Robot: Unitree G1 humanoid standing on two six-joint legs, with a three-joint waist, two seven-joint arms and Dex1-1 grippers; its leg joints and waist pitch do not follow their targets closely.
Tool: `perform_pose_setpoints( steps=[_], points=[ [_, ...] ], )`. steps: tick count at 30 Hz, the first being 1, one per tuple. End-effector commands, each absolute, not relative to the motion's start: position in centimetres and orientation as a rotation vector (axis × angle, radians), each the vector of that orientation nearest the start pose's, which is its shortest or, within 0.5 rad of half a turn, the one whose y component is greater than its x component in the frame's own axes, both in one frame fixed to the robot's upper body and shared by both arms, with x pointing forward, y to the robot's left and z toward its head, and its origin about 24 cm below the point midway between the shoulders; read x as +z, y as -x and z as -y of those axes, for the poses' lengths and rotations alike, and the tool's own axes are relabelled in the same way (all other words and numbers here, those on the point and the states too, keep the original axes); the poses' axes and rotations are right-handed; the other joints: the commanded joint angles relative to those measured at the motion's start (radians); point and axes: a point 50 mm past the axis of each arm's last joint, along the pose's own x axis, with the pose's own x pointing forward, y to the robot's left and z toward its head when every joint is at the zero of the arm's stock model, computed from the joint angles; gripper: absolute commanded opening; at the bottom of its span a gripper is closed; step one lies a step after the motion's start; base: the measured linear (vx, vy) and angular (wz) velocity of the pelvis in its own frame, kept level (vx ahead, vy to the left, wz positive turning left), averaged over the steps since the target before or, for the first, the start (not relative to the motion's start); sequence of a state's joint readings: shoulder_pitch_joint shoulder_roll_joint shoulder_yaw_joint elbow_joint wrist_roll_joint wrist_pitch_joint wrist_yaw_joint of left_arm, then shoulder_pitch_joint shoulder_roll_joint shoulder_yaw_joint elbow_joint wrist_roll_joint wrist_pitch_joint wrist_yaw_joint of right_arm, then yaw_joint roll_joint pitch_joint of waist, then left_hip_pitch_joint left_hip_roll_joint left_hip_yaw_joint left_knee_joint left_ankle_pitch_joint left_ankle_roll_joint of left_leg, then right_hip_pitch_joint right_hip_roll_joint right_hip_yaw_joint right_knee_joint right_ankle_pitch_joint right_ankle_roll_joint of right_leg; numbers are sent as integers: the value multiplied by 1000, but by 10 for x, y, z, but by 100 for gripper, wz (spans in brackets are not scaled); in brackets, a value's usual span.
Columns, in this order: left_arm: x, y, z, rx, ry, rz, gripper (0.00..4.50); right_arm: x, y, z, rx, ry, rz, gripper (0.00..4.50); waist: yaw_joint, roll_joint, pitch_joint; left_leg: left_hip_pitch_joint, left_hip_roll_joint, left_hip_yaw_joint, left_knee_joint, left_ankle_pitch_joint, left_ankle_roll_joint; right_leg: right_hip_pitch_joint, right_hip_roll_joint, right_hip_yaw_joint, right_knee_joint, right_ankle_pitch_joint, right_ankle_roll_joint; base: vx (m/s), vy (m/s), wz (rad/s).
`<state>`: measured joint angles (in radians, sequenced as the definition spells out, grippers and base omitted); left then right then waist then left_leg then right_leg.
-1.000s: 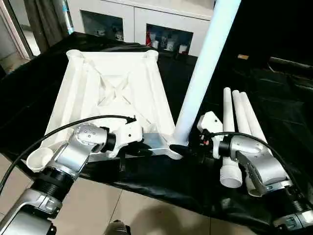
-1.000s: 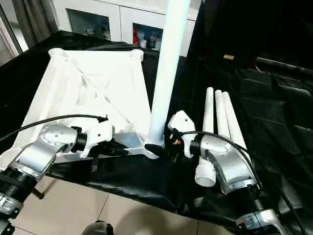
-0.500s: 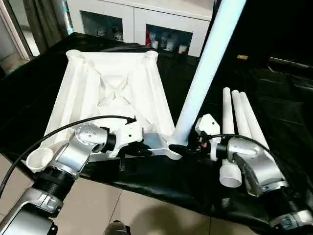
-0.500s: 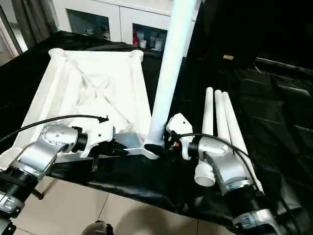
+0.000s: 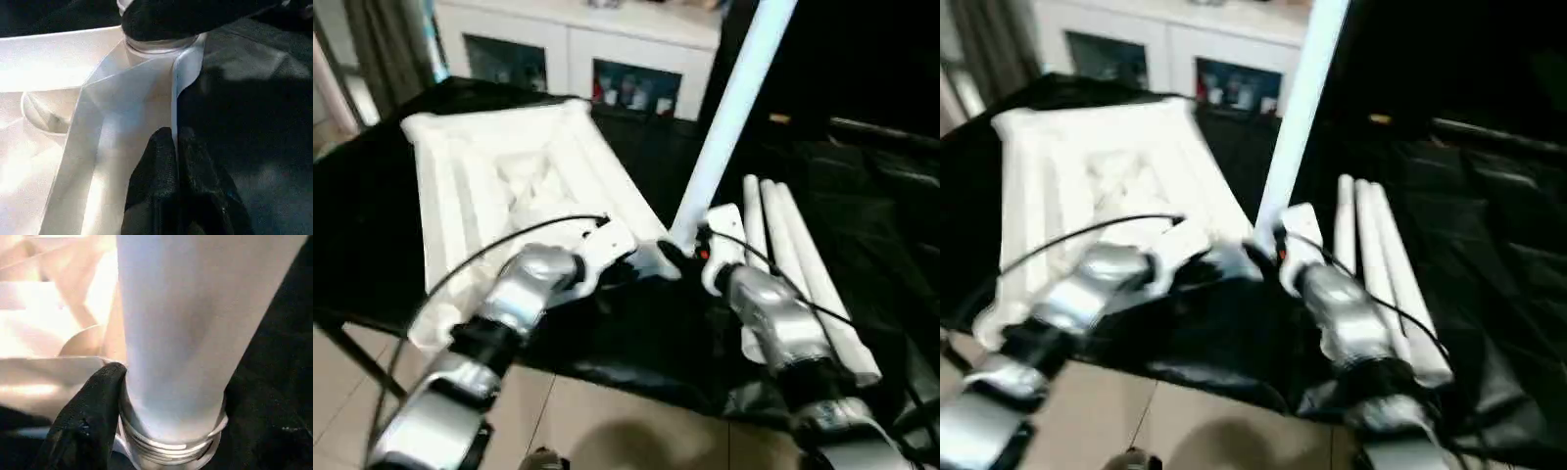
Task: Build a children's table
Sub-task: Insert table leg to table base
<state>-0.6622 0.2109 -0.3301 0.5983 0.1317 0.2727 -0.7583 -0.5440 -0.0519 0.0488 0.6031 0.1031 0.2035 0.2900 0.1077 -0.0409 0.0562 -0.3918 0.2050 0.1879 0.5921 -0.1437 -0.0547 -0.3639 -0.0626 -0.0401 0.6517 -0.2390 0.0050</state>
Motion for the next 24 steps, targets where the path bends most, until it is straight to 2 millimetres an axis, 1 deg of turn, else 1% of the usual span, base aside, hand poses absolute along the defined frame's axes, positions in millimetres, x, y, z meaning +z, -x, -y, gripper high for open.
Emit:
perform_pose_setpoints(
  steps=[1, 2, 4, 5, 6, 7, 9, 10, 11, 12, 13, 14, 15, 17, 18, 19, 20, 21, 22, 24],
  points=[
    [64, -341, -75, -971, -484, -347, 0, 20, -331, 87, 487, -7, -366, 270, -5, 11, -64, 35, 31, -25, -80, -328, -84, 11, -84, 40, -102, -225, -163, 0, 0, 0],
    [64, -341, -76, -971, -486, -344, 0, 21, -332, 86, 498, -6, -359, 270, -4, 10, -66, 36, 32, -23, -78, -315, -76, 10, -84, 41, -101, -197, -165, 0, 0, 0],
    [64, -342, -80, -970, -505, -341, 0, 26, -332, 84, 524, -13, -326, 270, -3, 10, -68, 32, 31, -21, -77, -279, -61, 15, -81, 40, -96, -133, -171, 0, 0, 0],
    [64, -342, -84, -964, -516, -341, 0, 29, -333, 84, 543, -35, -300, 270, -3, 8, -68, 32, 31, -20, -77, -269, -58, 16, -81, 40, -95, -119, -173, 0, 0, 0],
    [64, -343, -87, -957, -525, -342, 0, 33, -333, 84, 553, -55, -278, 326, -3, 10, -69, 32, 30, -19, -76, -255, -52, 16, -79, 40, -93, -96, -177, 0, 0, 0],
    [63, -343, -90, -958, -533, -343, 0, 37, -334, 85, 569, -84, -254, 340, -1, 10, -70, 32, 30, -18, -74, -252, -47, 16, -80, 40, -92, -84, -181, 0, 0, 0],
    [64, -341, -97, -982, -560, -327, 0, 47, -334, 89, 621, -94, -199, 342, 1, 9, -69, 30, 30, -18, -74, -245, -35, 19, -80, 40, -92, -70, -183, 0, 0, 0],
    [64, -340, -103, -995, -566, -331, 0, 54, -332, 94, 677, -90, -171, 342, 4, 10, -70, 29, 32, -19, -75, -239, -27, 22, -81, 40, -92, -56, -176, 0, 0, 0],
    [65, -337, -106, -1024, -573, -314, 0, 59, -330, 98, 719, -72, -158, 352, 4, 9, -70, 28, 33, -20, -75, -230, -25, 24, -79, 39, -89, -41, -174, 0, 0, 0],
    [66, -336, -107, -1044, -578, -299, 0, 61, -328, 101, 739, -60, -154, 380, 2, 12, -70, 25, 32, -20, -76, -216, -23, 25, -76, 38, -86, -17, -174, 0, 0, 0],
    [65, -334, -109, -1064, -578, -303, 0, 63, -327, 105, 762, -38, -152, 384, 2, 11, -72, 25, 32, -21, -75, -207, -22, 26, -76, 37, -84, -4, -175, 0, 0, 0],
    [65, -332, -113, -1075, -586, -313, 0, 64, -324, 110, 789, -20, -157, 384, 3, 14, -72, 28, 32, -19, -73, -205, -19, 24, -75, 38, -83, 13, -182, 0, 0, 0],
    [65, -331, -115, -1094, -600, -312, 0, 66, -321, 116, 816, 3, -158, 384, 3, 10, -71, 30, 33, -18, -74, -208, -17, 22, -74, 38, -84, 11, -189, 0, 0, 0],
    [65, -328, -121, -1134, -609, -330, 0, 68, -314, 127, 886, 37, -174, 384, 7, 13, -70, 30, 33, -18, -73, -210, -15, 23, -76, 38, -84, 6, -196, 0, 0, 0],
    [66, -326, -125, -1169, -617, -338, 0, 68, -307, 134, 951, 70, -195, 384, 12, 14, -71, 33, 35, -16, -71, -211, -15, 20, -76, 39, -84, 14, -195, 0, 0, 0],
    [66, -325, -126, -1180, -618, -338, 0, 67, -306, 135, 965, 79, -201, 384, 14, 14, -70, 31, 34, -17, -72, -215, -11, 24, -75, 39, -84, 13, -195, 0, 0, 0],
    [67, -324, -127, -1193, -618, -338, 0, 67, -303, 137, 984, 90, -209, 384, 14, 14, -69, 31, 34, -16, -73, -218, -13, 22, -76, 39, -85, 8, -196, 0, 0, 0],
    [69, -322, -129, -1221, -605, -330, 0, 65, -298, 139, 1026, 109, -225, 384, 12, 19, -69, 32, 33, -17, -73, -226, -17, 20, -76, 39, -83, 2, -201, 0, 0, 0],
    [71, -320, -131, -1250, -591, -324, 0, 64, -293, 141, 1069, 129, -245, 384, 11, 15, -70, 30, 34, -17, -72, -230, -17, 23, -76, 38, -85, 2, -205, 0, 0, 0],
    [73, -317, -133, -1286, -578, -324, 0, 60, -288, 142, 1114, 157, -273, 384, 9, 17, -69, 31, 34, -17, -73, -233, -14, 20, -75, 38, -84, 2, -215, 0, 0, 0]
  ],
)
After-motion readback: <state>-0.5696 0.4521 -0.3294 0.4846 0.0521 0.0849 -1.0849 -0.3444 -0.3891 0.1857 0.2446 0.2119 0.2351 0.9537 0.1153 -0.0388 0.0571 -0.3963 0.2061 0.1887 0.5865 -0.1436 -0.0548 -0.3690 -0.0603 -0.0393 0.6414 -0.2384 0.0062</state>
